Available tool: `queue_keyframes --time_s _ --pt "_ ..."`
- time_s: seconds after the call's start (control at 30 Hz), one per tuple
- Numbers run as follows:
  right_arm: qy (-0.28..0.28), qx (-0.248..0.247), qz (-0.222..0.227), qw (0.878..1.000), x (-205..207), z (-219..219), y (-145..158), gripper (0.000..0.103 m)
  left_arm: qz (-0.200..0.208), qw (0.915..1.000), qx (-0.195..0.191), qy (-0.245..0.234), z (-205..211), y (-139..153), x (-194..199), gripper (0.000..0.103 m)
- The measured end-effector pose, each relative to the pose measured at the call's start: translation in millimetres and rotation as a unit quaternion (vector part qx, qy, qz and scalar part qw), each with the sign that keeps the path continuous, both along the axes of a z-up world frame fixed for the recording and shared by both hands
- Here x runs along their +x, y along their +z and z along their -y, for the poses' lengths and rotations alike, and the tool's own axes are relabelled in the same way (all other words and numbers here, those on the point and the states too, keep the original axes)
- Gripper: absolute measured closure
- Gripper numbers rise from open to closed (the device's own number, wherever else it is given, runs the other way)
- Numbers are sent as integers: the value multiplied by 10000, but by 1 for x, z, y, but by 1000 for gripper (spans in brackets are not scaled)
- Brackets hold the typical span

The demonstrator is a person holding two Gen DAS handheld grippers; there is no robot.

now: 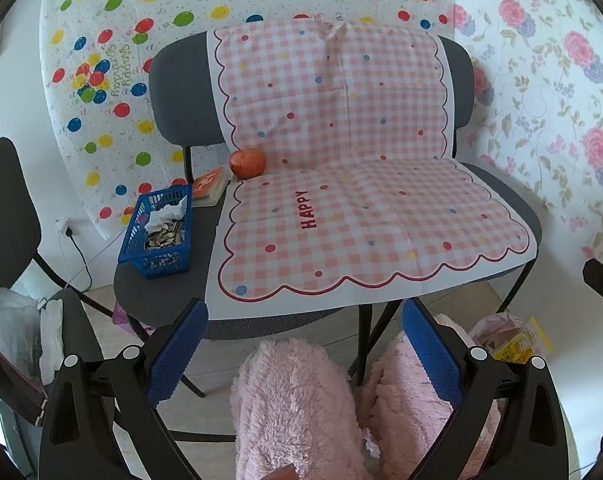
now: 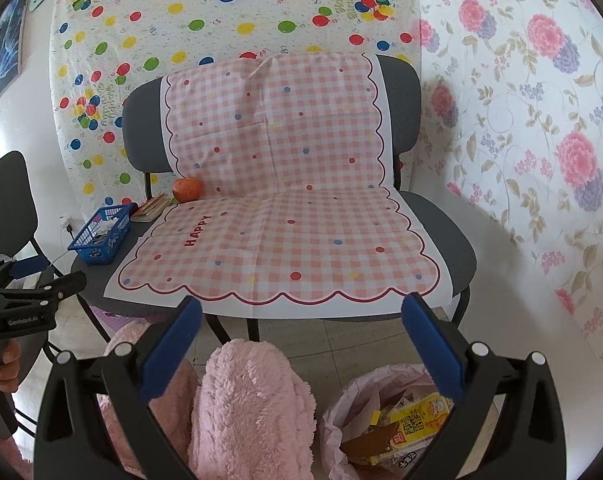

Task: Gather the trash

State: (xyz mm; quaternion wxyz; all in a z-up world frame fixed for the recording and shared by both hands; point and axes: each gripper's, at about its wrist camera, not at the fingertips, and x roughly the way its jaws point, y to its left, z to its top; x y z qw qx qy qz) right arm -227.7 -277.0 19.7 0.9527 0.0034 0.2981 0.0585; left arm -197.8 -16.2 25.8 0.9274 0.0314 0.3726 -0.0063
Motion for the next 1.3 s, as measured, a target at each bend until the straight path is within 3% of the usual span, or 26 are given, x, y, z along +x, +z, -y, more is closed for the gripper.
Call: queue_keyframes --time_s 1.3 --pt "-107 75 -43 9999 0 6 -8 5 -53 10000 2 27 0 -7 2 7"
